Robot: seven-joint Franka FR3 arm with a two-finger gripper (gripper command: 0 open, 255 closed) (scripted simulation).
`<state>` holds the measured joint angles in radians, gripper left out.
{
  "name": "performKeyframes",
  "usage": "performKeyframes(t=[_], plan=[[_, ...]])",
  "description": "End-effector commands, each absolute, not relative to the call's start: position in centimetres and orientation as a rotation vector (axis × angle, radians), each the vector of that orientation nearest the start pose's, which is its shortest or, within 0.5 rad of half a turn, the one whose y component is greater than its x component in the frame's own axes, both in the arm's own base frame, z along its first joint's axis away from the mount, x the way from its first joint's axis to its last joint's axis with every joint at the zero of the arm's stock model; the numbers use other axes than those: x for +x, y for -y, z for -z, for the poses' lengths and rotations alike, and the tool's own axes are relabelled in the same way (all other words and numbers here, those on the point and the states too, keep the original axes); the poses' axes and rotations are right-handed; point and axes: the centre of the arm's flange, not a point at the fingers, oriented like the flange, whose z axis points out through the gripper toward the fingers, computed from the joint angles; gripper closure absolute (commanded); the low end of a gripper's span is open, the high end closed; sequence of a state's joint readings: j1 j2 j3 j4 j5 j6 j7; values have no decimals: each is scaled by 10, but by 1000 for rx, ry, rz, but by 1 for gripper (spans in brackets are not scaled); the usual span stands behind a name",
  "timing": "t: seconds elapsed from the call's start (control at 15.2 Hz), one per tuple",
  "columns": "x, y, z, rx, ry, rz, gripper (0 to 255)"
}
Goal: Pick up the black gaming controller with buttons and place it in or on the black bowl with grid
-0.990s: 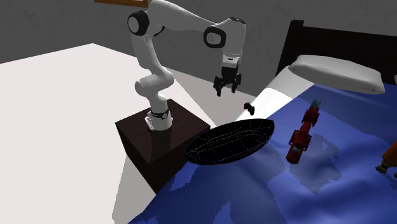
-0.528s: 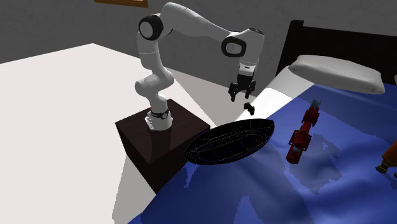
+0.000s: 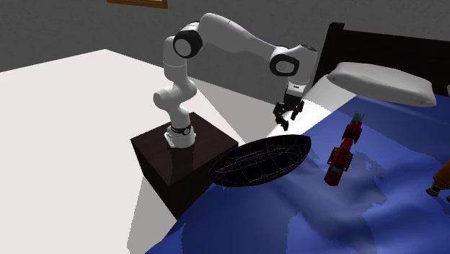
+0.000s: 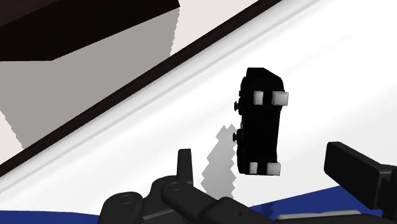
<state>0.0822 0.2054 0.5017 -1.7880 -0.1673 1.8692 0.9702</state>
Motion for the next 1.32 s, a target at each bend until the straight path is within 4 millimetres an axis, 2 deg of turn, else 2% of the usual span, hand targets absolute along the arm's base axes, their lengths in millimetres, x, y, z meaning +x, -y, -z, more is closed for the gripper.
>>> performKeyframes(t=[0.0, 0.26, 0.79, 0.86, 1.25], plan=[[518, -308, -430, -3205, -543, -45, 0], [517, -305, -406, -3205, -543, -45, 0], [517, -305, -406, -3205, -543, -45, 0], [517, -305, -406, -3205, -543, -45, 255], [517, -306, -406, -3205, -543, -45, 255]])
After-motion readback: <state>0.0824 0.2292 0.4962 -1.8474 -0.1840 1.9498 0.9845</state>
